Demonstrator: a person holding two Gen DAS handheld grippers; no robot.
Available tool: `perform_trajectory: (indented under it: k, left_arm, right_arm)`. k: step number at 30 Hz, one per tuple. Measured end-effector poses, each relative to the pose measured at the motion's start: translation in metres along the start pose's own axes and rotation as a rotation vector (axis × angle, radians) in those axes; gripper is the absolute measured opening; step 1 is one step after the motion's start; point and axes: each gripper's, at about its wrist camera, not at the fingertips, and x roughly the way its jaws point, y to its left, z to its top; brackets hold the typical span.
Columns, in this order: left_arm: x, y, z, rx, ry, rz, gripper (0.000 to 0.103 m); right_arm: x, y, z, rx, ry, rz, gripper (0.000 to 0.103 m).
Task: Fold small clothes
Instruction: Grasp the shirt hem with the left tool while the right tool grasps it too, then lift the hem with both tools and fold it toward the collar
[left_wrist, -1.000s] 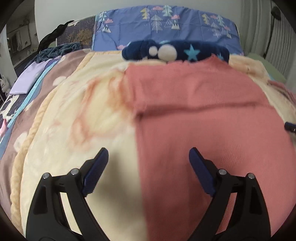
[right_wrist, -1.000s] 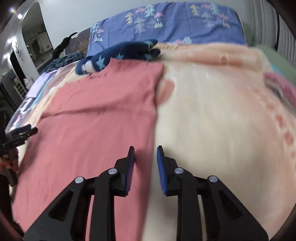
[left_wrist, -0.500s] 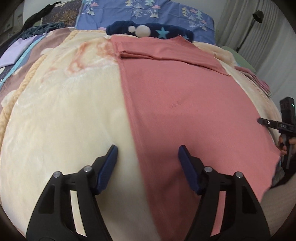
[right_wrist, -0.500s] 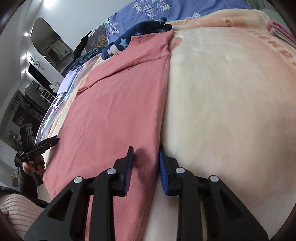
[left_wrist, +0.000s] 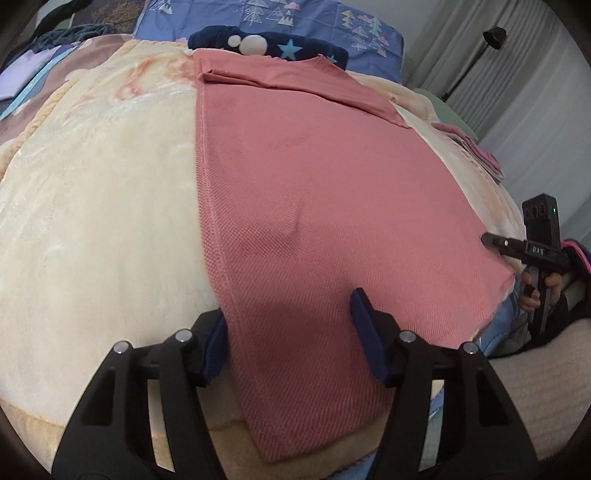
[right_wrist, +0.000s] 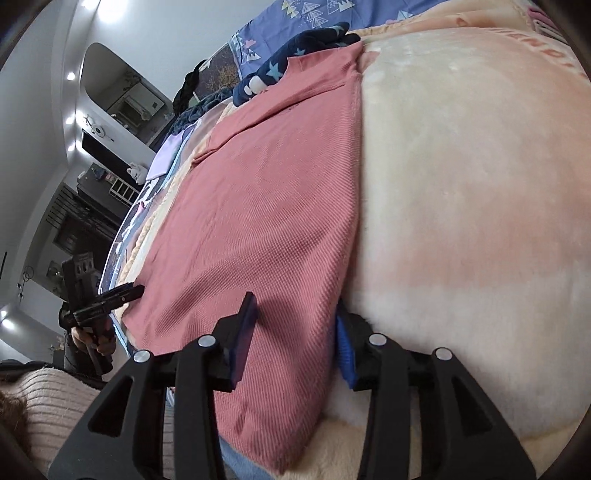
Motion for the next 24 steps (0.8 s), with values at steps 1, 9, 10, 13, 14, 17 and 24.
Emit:
perform_trajectory:
  k: [1, 9, 10, 13, 14, 17, 24]
  left_arm:
    - [-0.003, 0.0, -0.001, -0.006, -0.004, 0.008, 0.058]
    - [-0.011, 0.013, -0.004, -0.063, -0.039, -0.007, 0.019]
    - [-0.008, 0.011, -0.001, -0.059, -0.041, 0.0, 0.013]
    - [-0.013, 0.002, 0.004, -0.059, -0.07, 0.037, 0.004]
    - [-0.017, -0.001, 0.006, -0.047, -0.092, 0.045, 0.004]
    - [-0.048, -0.012, 0.02, -0.022, -0.204, 0.019, 0.003]
    - [-0.141, -0.062, 0.04, 0.122, -0.46, 0.018, 0.003]
  right_arm:
    - [-0.005, 0.001, -0.004, -0.006, 0.002, 0.006, 0.042]
    - [-0.01, -0.003, -0.016, 0.024, -0.018, 0.1, 0.038]
    - [-0.009, 0.0, -0.015, 0.012, -0.023, 0.103, 0.034]
    - [-0.015, 0.0, -0.012, 0.07, -0.051, 0.155, 0.003]
    - [-0.026, 0.003, -0.009, 0.069, -0.095, 0.177, 0.003]
    - [-0.058, 0.017, 0.008, 0.034, -0.201, 0.241, 0.003]
    - [-0.14, 0.069, 0.015, -0.14, -0.415, 0.281, 0.003]
